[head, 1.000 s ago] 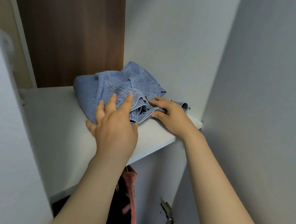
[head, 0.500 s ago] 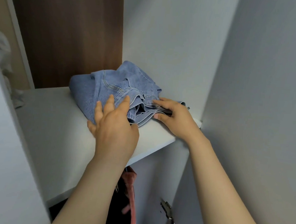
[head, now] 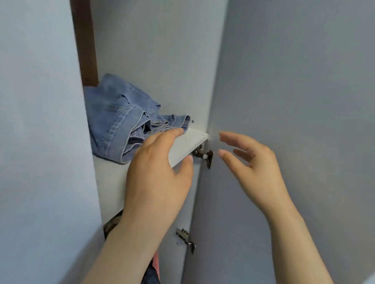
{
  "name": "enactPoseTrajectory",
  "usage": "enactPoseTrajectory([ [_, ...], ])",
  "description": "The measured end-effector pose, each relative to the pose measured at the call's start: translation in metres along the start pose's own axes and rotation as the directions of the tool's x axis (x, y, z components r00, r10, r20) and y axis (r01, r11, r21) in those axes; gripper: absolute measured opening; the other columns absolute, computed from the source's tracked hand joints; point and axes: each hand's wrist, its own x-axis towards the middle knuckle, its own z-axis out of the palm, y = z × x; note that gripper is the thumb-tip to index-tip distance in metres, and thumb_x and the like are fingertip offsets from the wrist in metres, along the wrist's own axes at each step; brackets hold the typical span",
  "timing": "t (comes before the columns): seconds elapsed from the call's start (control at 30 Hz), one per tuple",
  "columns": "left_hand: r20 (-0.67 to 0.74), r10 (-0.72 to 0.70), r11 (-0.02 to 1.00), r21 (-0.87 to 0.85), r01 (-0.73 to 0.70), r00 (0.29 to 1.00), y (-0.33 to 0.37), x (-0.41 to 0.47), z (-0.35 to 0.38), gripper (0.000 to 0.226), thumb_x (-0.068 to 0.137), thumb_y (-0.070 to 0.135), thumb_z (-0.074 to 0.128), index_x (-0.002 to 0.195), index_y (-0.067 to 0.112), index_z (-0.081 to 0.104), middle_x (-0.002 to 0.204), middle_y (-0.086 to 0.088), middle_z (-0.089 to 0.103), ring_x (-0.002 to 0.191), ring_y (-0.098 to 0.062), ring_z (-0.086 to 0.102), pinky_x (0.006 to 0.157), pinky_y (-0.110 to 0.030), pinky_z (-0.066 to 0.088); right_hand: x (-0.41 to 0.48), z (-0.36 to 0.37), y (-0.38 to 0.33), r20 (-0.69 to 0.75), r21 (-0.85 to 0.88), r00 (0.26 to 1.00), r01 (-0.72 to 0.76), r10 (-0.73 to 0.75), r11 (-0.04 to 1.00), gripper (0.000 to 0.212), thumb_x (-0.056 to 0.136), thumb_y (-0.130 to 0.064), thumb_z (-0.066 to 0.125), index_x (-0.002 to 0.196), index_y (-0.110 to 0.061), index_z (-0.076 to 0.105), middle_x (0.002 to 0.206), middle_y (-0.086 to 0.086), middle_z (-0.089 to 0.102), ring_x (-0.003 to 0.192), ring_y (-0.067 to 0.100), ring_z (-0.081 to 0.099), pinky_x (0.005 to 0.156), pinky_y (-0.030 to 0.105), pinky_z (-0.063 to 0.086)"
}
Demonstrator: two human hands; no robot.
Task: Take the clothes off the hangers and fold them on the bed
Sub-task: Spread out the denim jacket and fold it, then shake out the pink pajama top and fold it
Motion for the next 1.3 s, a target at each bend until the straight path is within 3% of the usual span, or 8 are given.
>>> enactPoseTrajectory([
  [0.2, 0.182, 0.056, 0.964, -0.264, -0.006, 0.982, 0.018, -0.047, -0.023, 0.04, 0.083, 0.023, 0.067, 0.122, 0.03, 0.061, 0.12, 0.015, 0.061, 0.113, -0.001, 0.054, 0.1, -0.023, 0.041, -0.101, -0.042, -0.056, -0.211, -0.079, 0.974, -0.097, 0.079, 0.992, 0.027, 0.09, -0.016, 0.067, 0.116, -0.026, 0.067, 0.112, -0.019, 0.068, 0.109, -0.002, 0.061, 0.094, 0.021, 0.05],
  [0.43, 0.385, 0.248, 0.863, -0.505, -0.021, 0.889, 0.086, -0.114, -0.024, 0.035, 0.083, 0.023, 0.069, 0.117, 0.029, 0.062, 0.115, 0.017, 0.062, 0.109, 0.001, 0.057, 0.098, -0.026, 0.045, -0.218, -0.111, -0.111, -0.415, -0.197, 0.891, -0.284, 0.183, 0.938, 0.025, 0.09, -0.017, 0.066, 0.111, -0.03, 0.068, 0.109, -0.023, 0.068, 0.108, 0.0, 0.062, 0.092, 0.024, 0.052],
  [0.63, 0.522, 0.434, 0.766, -0.643, 0.005, 0.735, 0.153, -0.194, -0.008, 0.034, 0.084, 0.023, 0.069, 0.115, 0.032, 0.062, 0.113, 0.018, 0.062, 0.106, -0.001, 0.058, 0.091, -0.018, 0.044, -0.327, -0.174, -0.147, -0.631, -0.258, 0.749, -0.451, 0.205, 0.854, 0.025, 0.09, -0.015, 0.066, 0.111, -0.028, 0.068, 0.107, -0.019, 0.069, 0.106, 0.001, 0.063, 0.091, 0.024, 0.053],
  [0.8, 0.628, 0.566, 0.7, -0.708, 0.091, 0.533, 0.2, -0.283, -0.004, 0.032, 0.083, 0.021, 0.07, 0.112, 0.032, 0.063, 0.111, 0.016, 0.064, 0.102, 0.0, 0.059, 0.092, -0.022, 0.045, -0.432, -0.204, -0.186, -0.775, -0.279, 0.591, -0.638, 0.224, 0.717, 0.027, 0.088, -0.013, 0.067, 0.112, -0.025, 0.069, 0.103, -0.016, 0.07, 0.102, -0.002, 0.063, 0.089, 0.018, 0.051],
  [0.97, 0.656, 0.695, 0.639, -0.752, 0.165, 0.295, 0.237, -0.362, -0.006, 0.03, 0.082, 0.018, 0.07, 0.106, 0.034, 0.063, 0.107, 0.012, 0.065, 0.097, -0.003, 0.06, 0.088, -0.023, 0.047, -0.523, -0.206, -0.233, -0.892, -0.207, 0.388, -0.807, 0.232, 0.553, 0.025, 0.087, -0.014, 0.068, 0.106, -0.03, 0.069, 0.099, -0.022, 0.07, 0.099, -0.003, 0.064, 0.087, 0.019, 0.052],
  [1.03, 0.641, 0.74, 0.608, -0.767, 0.205, 0.203, 0.245, -0.39, -0.009, 0.03, 0.082, 0.019, 0.07, 0.105, 0.037, 0.062, 0.106, 0.014, 0.065, 0.097, 0.001, 0.059, 0.085, -0.02, 0.046, -0.554, -0.197, -0.253, -0.937, -0.144, 0.277, -0.863, 0.214, 0.485, 0.022, 0.088, -0.018, 0.068, 0.106, -0.031, 0.069, 0.099, -0.02, 0.07, 0.099, -0.003, 0.064, 0.086, 0.019, 0.051],
  [1.17, 0.572, 0.818, 0.567, -0.784, 0.253, -0.062, 0.255, -0.446, -0.025, 0.033, 0.083, 0.02, 0.068, 0.111, 0.034, 0.063, 0.111, 0.016, 0.062, 0.102, 0.001, 0.058, 0.085, -0.017, 0.041, -0.609, -0.169, -0.298, -0.993, 0.026, 0.021, -0.927, 0.12, 0.373, 0.021, 0.088, -0.017, 0.067, 0.104, -0.031, 0.07, 0.096, -0.02, 0.07, 0.096, -0.004, 0.064, 0.083, 0.012, 0.049],
  [1.3, 0.473, 0.854, 0.52, -0.8, 0.301, -0.217, 0.264, -0.495, -0.056, 0.03, 0.083, 0.021, 0.068, 0.109, 0.036, 0.063, 0.112, 0.018, 0.061, 0.103, -0.001, 0.057, 0.086, -0.02, 0.042, -0.65, -0.14, -0.342, -0.988, 0.151, -0.151, -0.952, 0.023, 0.264, 0.023, 0.088, -0.012, 0.066, 0.102, -0.029, 0.069, 0.098, -0.02, 0.07, 0.095, -0.006, 0.064, 0.084, 0.015, 0.051],
])
